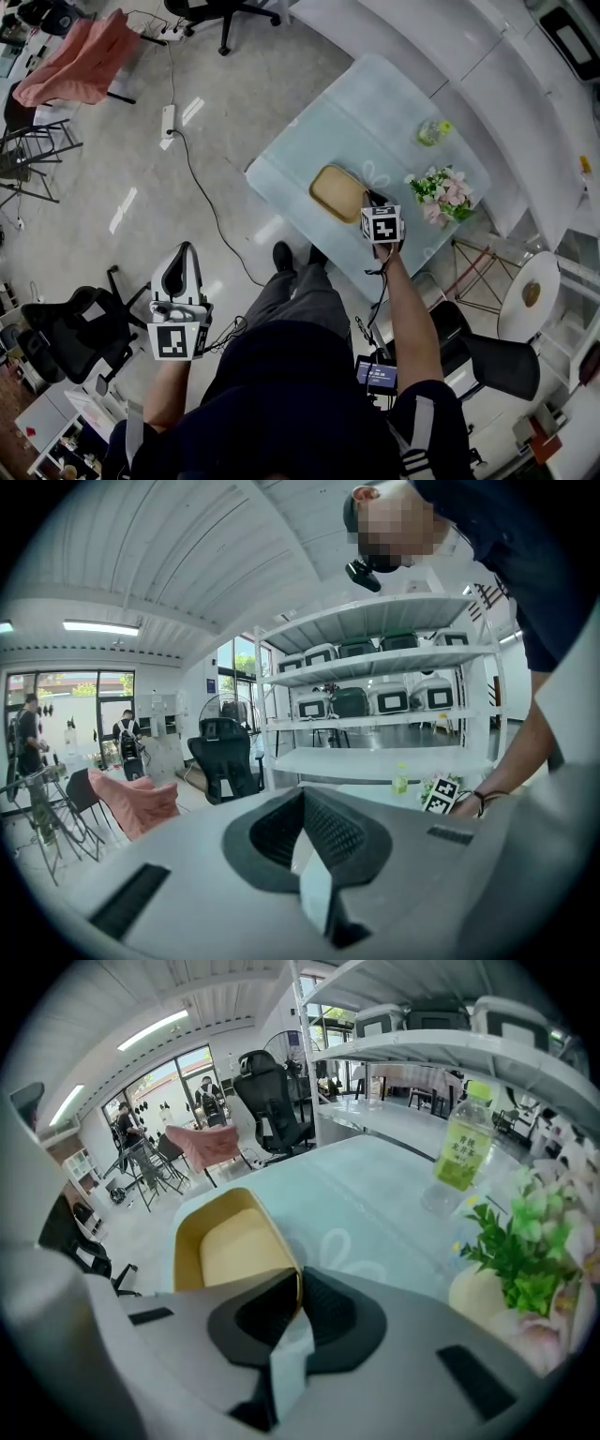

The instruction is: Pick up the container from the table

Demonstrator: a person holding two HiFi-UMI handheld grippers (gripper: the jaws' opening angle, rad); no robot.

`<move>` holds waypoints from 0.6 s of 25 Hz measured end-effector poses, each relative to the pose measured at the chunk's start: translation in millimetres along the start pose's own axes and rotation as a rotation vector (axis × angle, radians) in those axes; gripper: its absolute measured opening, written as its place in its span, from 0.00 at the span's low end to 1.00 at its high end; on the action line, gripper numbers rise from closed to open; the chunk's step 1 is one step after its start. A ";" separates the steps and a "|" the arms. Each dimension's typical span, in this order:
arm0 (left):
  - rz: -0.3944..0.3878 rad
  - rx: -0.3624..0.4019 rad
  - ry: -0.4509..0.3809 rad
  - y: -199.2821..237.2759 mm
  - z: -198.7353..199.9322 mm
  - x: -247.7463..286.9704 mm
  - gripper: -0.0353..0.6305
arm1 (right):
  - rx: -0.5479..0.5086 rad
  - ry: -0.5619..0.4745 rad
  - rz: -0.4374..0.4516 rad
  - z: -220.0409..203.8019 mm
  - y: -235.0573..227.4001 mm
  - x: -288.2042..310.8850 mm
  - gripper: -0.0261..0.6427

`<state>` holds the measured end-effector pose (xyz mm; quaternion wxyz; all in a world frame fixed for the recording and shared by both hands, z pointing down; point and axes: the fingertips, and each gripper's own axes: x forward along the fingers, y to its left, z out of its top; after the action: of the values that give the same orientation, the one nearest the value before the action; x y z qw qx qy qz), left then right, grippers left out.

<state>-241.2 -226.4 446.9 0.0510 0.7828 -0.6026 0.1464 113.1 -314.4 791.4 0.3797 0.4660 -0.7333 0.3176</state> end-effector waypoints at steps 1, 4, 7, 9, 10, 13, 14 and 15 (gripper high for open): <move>-0.001 -0.002 -0.001 -0.3 1.1 -0.6 0.06 | 0.008 -0.001 0.002 0.1 0.6 -2.2 0.07; -0.009 0.028 -0.023 1.9 2.3 -3.9 0.06 | 0.020 -0.006 0.009 2.4 3.3 -10.7 0.07; -0.005 0.006 -0.016 1.3 4.1 -5.8 0.06 | 0.024 -0.014 0.013 7.3 5.8 -23.0 0.07; -0.007 0.001 -0.019 0.2 5.8 -7.7 0.06 | 0.025 -0.023 0.015 11.3 7.5 -32.4 0.07; -0.008 -0.001 -0.020 -0.6 6.4 -8.5 0.06 | 0.025 -0.027 0.016 12.8 8.1 -37.0 0.07; -0.021 0.019 -0.037 -2.5 6.0 -11.4 0.06 | 0.030 -0.029 0.022 15.4 9.2 -50.3 0.07; -0.024 0.026 -0.038 -2.7 5.6 -12.5 0.06 | 0.033 -0.026 0.025 15.7 10.1 -54.7 0.07; -0.027 0.030 -0.040 -2.7 5.6 -13.7 0.06 | 0.035 -0.023 0.027 16.3 11.5 -59.4 0.07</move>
<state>-240.9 -214.4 437.8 0.0289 0.7942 -0.5908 0.1391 114.6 -297.3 731.1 0.3588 0.4661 -0.7383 0.3300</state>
